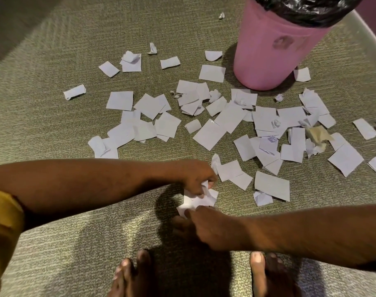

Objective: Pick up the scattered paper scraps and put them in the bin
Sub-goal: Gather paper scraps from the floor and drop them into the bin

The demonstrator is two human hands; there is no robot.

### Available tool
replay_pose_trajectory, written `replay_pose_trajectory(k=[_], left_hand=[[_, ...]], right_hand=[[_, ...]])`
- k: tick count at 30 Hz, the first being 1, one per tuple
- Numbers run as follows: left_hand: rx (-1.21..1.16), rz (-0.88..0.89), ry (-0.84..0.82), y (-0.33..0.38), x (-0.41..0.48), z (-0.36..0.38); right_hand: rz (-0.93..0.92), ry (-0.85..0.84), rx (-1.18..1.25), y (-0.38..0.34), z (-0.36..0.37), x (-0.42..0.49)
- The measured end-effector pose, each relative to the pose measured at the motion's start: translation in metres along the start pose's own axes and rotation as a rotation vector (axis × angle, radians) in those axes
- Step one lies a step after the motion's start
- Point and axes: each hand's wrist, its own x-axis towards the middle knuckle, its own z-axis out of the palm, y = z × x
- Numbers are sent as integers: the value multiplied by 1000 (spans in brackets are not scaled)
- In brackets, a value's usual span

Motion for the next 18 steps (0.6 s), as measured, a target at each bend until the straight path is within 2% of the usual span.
replay_pose_trajectory(k=[3,4,5,6,9,13,16,18], left_hand=[[-70,-61,-41,-8,-5,-17],[-76,-77,-49,-11,-7,-21],[-82,-89,-53,-13,-10,-26],[-86,-101,-50,-16,-12,-30],[-90,-144,-17,-22,-17,-37],[-67,-193,8,-28,-22,-42],[-74,-206,7,-31,-24,-46],[-81,-217,2,-32,-25,-47]], right_hand=[[-61,-24,-88,-1,1,3],[-16,-36,-30,0,2,5],[26,12,96,-3,-3,5],[42,52,113,-3,-6,6],[23,51,58,-2,4,11],[-49,-12,-152,7,11,6],[-19,112,-126,10,7,-6],[71,192,-71,11,5,-8]])
